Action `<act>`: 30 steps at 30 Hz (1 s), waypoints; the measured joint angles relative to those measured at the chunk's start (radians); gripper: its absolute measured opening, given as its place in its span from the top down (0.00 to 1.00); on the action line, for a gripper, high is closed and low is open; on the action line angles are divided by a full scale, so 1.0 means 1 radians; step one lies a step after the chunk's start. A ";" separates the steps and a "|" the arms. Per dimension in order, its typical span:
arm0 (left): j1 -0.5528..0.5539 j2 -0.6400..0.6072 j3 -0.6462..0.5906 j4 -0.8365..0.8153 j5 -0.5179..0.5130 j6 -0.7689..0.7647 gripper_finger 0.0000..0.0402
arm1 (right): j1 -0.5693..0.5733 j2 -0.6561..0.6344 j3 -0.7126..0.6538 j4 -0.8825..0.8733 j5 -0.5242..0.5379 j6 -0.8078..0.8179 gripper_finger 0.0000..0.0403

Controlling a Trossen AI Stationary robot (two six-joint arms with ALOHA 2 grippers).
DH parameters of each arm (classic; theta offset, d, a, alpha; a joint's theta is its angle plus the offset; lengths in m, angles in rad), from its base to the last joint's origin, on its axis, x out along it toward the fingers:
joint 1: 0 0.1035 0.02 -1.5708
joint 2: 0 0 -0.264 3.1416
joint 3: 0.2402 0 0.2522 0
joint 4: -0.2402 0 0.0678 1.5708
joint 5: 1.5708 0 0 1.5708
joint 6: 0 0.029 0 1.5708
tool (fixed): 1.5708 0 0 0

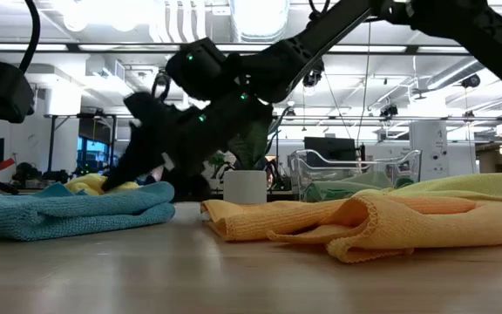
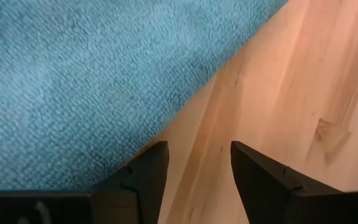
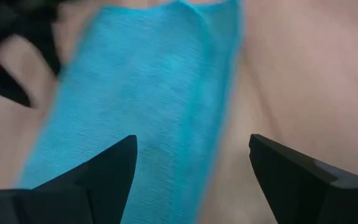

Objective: Fold microfiber towels
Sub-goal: Put the blue microfiber towel into the transparent bin

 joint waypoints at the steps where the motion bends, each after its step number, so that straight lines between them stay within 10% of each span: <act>1: 0.001 -0.001 0.000 0.002 -0.005 0.001 0.59 | 0.001 0.010 0.013 0.005 -0.019 0.001 0.26; 16: 0.002 -0.001 -0.015 0.009 -0.080 0.006 0.59 | 0.055 0.049 0.064 0.038 -0.118 -0.071 0.33; 30: 0.003 0.000 -0.016 0.041 -0.111 0.016 0.59 | 0.054 0.063 0.057 0.089 -0.070 -0.077 0.69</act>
